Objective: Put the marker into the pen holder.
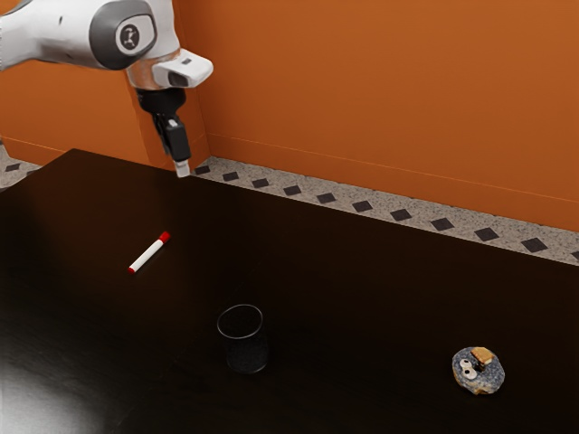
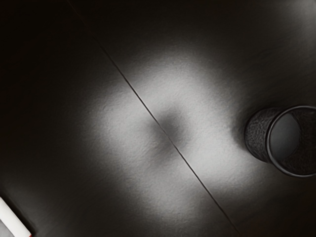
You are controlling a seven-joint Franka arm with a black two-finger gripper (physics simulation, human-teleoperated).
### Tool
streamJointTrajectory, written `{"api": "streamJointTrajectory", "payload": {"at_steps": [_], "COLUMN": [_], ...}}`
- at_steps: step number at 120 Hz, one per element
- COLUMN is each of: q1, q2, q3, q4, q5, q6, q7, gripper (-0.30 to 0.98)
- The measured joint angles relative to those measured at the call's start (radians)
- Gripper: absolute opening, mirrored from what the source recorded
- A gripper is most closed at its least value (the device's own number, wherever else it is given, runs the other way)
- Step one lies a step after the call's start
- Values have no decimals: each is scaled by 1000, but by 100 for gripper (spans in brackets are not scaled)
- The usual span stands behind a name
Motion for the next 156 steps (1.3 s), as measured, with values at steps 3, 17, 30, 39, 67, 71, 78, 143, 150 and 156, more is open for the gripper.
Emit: {"api": "streamJointTrajectory", "payload": {"at_steps": [3, 17, 30, 39, 67, 71, 78, 143, 150, 156], "q1": [0, -5, 19, 97, 257, 246, 238, 312, 314, 317], "q2": [0, -4, -18, -40, 68, 97, 164, 595, 621, 643], "q3": [0, 0, -1, 1, 2, 2, 2, 11, 11, 11], "q4": [0, 0, -20, -129, -151, -139, -84, 247, 256, 263], "q5": [0, 1, 3, 6, 56, 56, 55, 31, 30, 30], "q6": [0, 0, 7, 44, 148, 172, 205, 353, 364, 374], "q7": [1, 7, 8, -18, -106, -116, -131, -330, -349, -364], "gripper": [69, 69, 68, 68, 69, 69, 69, 19, 19, 18]}}
